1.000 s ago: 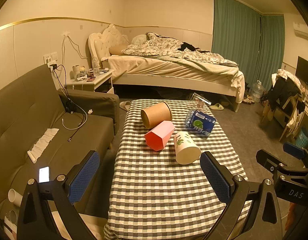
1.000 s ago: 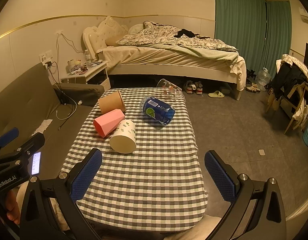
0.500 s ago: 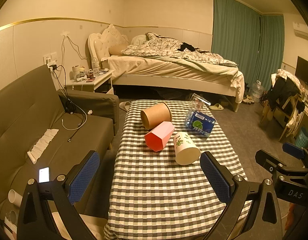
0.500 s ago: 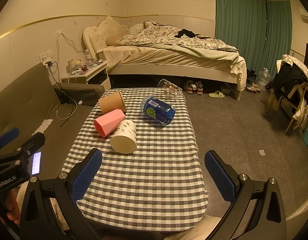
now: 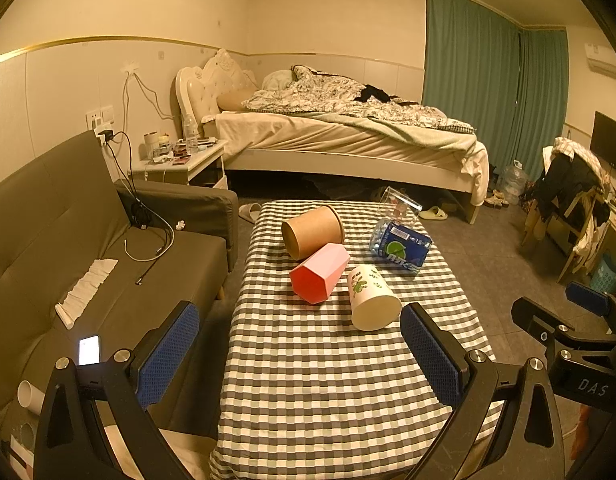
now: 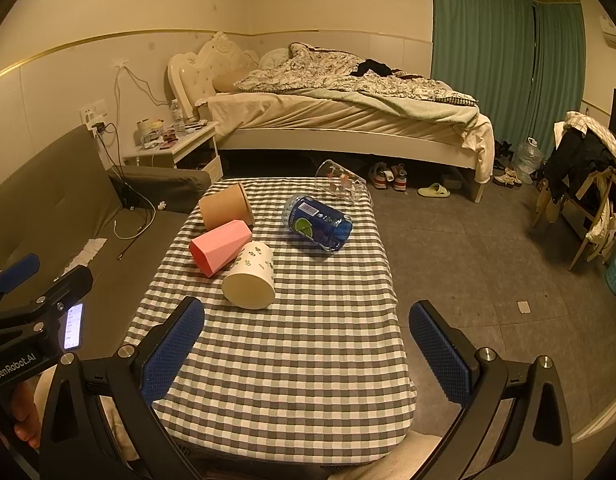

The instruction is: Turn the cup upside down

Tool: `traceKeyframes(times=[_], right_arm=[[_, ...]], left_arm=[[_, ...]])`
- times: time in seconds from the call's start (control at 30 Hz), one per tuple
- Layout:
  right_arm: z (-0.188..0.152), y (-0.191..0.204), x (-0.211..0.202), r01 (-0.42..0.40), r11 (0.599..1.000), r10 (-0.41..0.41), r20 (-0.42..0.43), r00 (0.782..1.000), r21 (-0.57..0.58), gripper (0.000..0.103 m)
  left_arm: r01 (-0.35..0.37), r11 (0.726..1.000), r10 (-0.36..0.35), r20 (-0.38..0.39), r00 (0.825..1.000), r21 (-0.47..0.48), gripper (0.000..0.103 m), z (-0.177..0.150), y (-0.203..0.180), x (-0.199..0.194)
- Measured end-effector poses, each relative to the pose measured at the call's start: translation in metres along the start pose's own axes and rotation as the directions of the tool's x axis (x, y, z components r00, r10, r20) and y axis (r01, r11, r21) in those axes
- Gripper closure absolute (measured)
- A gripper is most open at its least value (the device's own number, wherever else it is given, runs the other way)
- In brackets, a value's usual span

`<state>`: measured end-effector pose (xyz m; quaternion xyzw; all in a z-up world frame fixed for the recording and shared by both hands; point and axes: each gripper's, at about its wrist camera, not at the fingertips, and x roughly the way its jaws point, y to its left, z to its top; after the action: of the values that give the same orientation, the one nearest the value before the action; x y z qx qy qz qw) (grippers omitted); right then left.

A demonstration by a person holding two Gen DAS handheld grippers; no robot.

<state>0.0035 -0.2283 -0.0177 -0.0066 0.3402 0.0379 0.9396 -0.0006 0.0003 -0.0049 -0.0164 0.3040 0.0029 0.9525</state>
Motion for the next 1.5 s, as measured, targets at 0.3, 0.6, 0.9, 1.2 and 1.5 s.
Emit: traceKeyframes(times=[0.3, 0.6, 0.9, 1.2, 1.5], right_arm=[[0.001, 0.002, 0.000, 0.000, 1.000, 0.000, -0.003, 1.000, 0.003, 0.000], [0.002, 0.003, 0.000, -0.001, 1.000, 0.001, -0.004, 1.000, 0.005, 0.000], [0.003, 0.002, 0.000, -0.002, 1.000, 0.002, -0.006, 1.000, 0.004, 0.000], [0.002, 0.001, 0.000, -0.005, 1.000, 0.005, -0.009, 1.000, 0.005, 0.000], [0.003, 0.002, 0.007, -0.005, 1.000, 0.006, -0.018, 1.000, 0.004, 0.000]], left_arm=[[0.000, 1.000, 0.000, -0.001, 1.000, 0.002, 0.000, 0.000, -0.001, -0.001], [0.000, 1.000, 0.000, 0.000, 1.000, 0.002, 0.000, 0.000, -0.001, -0.001], [0.000, 1.000, 0.000, -0.002, 1.000, 0.002, 0.000, 0.000, -0.001, 0.000], [0.002, 1.000, -0.002, -0.006, 1.000, 0.001, 0.000, -0.003, 0.000, 0.000], [0.010, 1.000, -0.011, -0.036, 0.999, -0.013, 0.000, -0.003, 0.011, 0.016]])
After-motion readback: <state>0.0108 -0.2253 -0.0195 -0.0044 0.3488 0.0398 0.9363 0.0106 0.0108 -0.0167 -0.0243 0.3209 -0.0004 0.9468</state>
